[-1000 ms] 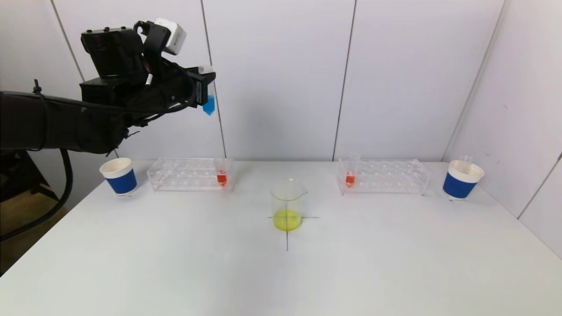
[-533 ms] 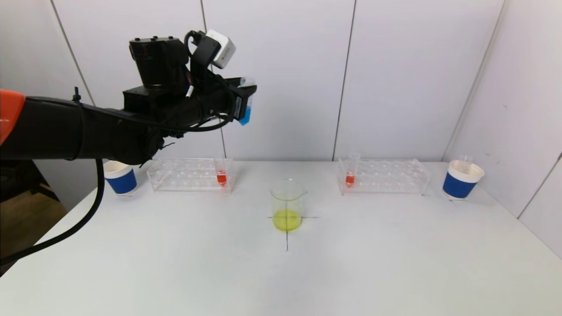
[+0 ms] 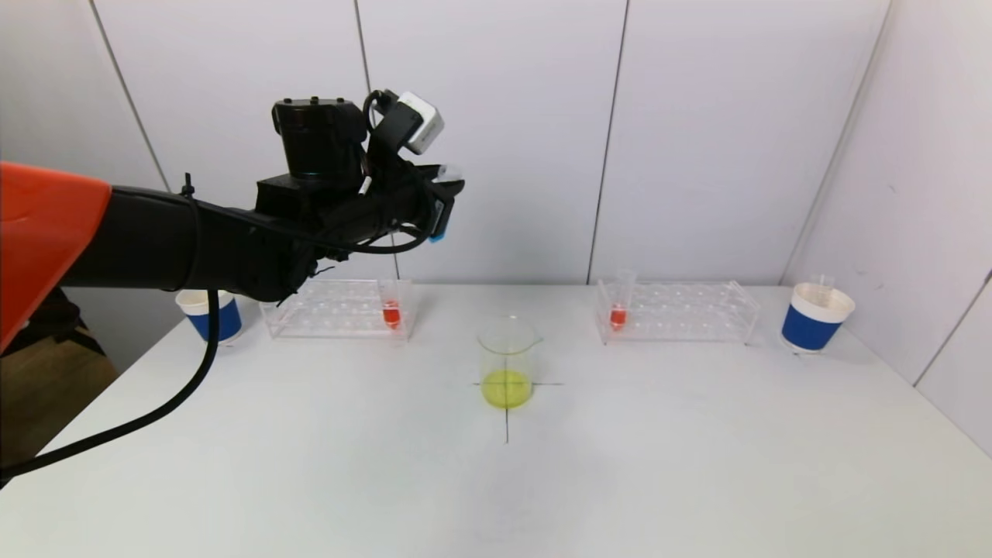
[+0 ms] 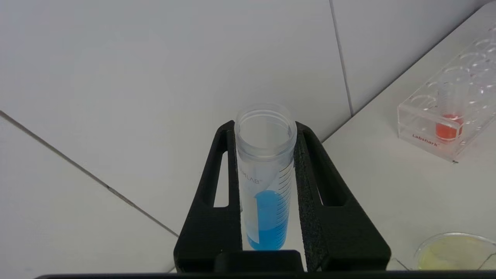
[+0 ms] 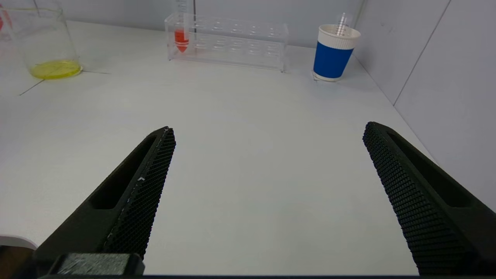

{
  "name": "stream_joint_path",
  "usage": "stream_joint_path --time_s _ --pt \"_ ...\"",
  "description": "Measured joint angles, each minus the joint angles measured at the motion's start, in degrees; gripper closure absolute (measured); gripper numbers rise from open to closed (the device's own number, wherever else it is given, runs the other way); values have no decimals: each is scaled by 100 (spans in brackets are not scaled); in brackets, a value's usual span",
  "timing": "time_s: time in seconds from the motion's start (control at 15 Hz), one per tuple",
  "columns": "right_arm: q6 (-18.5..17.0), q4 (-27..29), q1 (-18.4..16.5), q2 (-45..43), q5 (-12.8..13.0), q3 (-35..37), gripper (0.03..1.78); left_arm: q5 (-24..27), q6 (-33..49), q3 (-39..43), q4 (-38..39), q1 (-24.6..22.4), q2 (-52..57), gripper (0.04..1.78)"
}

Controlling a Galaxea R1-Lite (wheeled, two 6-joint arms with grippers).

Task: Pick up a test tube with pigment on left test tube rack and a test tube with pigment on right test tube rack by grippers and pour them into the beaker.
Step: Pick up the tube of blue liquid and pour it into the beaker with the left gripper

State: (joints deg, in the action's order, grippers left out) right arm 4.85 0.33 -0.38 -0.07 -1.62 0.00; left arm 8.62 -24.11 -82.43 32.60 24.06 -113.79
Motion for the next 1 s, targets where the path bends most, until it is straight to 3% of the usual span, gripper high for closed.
stream_joint_path --time_s 0.27,1.0 --pt "2 2 0 0 -2 0 5 678 -596 11 634 57 -156 138" --pt "2 2 2 0 0 0 5 1946 -1926 84 681 82 -274 138"
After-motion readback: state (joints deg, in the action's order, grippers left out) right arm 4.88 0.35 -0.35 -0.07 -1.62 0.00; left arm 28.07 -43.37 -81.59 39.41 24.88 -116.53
